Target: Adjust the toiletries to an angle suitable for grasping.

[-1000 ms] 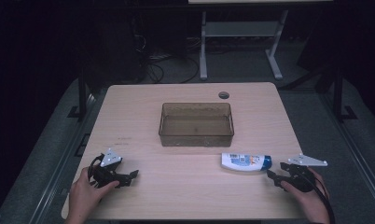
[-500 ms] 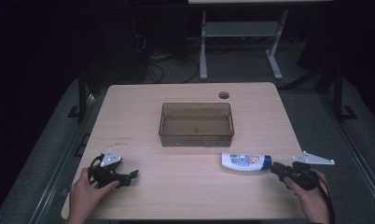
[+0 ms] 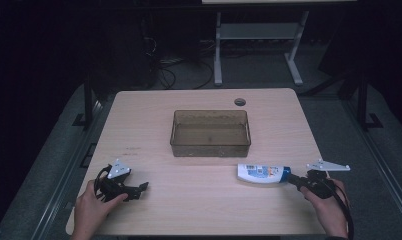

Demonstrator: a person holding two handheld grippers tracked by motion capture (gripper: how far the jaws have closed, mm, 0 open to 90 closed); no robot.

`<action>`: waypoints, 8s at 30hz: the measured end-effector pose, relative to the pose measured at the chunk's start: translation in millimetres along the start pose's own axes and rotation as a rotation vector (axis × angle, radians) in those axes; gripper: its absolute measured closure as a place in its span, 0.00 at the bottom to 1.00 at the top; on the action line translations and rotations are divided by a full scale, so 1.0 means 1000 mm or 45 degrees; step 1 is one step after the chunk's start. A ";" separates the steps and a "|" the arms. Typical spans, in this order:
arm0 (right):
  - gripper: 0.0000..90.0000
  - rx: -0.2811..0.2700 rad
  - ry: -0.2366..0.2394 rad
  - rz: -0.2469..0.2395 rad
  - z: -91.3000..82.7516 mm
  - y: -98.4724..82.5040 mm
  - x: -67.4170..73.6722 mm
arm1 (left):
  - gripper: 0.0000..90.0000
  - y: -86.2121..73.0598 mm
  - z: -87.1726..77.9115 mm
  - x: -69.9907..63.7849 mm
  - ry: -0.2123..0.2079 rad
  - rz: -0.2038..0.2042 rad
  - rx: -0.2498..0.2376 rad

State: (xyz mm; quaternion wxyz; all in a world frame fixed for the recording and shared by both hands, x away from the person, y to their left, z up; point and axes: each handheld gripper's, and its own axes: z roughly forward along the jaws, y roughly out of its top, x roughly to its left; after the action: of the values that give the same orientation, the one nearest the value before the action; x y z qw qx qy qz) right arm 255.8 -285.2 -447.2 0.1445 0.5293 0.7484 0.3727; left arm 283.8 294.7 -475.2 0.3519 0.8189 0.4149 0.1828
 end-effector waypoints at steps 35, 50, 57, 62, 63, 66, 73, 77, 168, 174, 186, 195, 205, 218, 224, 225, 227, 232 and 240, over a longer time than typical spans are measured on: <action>1.00 -0.009 -0.027 -0.032 0.026 0.023 -0.009 | 0.14 0.000 0.000 0.000 0.001 0.000 0.001; 1.00 -0.019 -0.006 -0.033 0.041 0.038 -0.011 | 0.14 0.000 0.000 0.000 0.001 -0.001 0.000; 1.00 -0.032 -0.001 -0.031 0.047 0.044 -0.012 | 0.14 0.000 0.000 0.000 0.000 -0.002 0.000; 1.00 -0.037 0.002 -0.018 0.050 0.046 -0.014 | 0.14 0.000 0.000 0.000 0.001 -0.001 0.000; 1.00 -0.038 0.001 -0.016 0.052 0.047 -0.015 | 0.14 0.000 0.000 0.000 0.001 -0.002 -0.001; 1.00 -0.035 0.001 -0.010 0.055 0.048 -0.017 | 0.14 0.000 0.000 0.000 0.001 -0.001 -0.001; 1.00 -0.037 0.005 -0.007 0.063 0.054 -0.019 | 0.14 0.000 0.000 0.000 0.001 -0.001 0.000; 1.00 -0.043 0.010 -0.007 0.067 0.056 -0.018 | 0.14 0.000 0.000 0.000 0.001 -0.001 0.000; 1.00 0.073 0.249 -0.225 0.102 0.062 0.088 | 0.14 0.000 0.000 0.000 0.001 -0.002 0.000; 1.00 0.072 0.252 -0.218 0.099 0.059 0.088 | 0.14 0.000 0.000 0.000 0.001 0.000 0.001; 1.00 0.079 0.241 -0.223 0.090 0.051 0.086 | 0.14 0.000 0.000 0.000 0.001 0.001 0.001; 1.00 0.083 0.233 -0.215 0.081 0.044 0.084 | 0.14 0.000 0.000 0.000 0.001 0.002 0.002; 1.00 0.087 0.220 -0.211 0.072 0.036 0.081 | 0.14 0.000 0.000 0.000 0.001 0.001 0.001; 1.00 0.089 0.196 -0.203 0.058 0.027 0.074 | 0.14 0.000 0.000 0.000 0.001 0.001 0.001; 1.00 0.091 0.179 -0.199 0.053 0.023 0.070 | 0.14 0.000 0.000 0.000 0.001 0.001 0.001; 1.00 0.088 0.176 -0.198 0.052 0.022 0.069 | 0.14 0.000 0.000 0.000 0.001 0.000 0.001; 1.00 0.092 0.171 -0.192 0.049 0.021 0.068 | 0.14 0.000 0.000 0.000 0.001 0.000 0.001; 1.00 0.088 0.159 -0.187 0.045 0.018 0.062 | 0.14 0.000 0.000 0.000 0.001 0.001 0.001; 1.00 0.093 0.137 -0.167 0.038 0.014 0.053 | 0.14 0.000 0.000 0.000 0.001 0.000 0.001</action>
State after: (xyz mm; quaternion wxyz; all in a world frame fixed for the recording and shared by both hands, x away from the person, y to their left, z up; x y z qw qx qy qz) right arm 267.4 -220.3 -453.6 0.1088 0.4633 0.8012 0.3628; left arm 283.7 294.6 -475.2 0.3514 0.8190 0.4150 0.1832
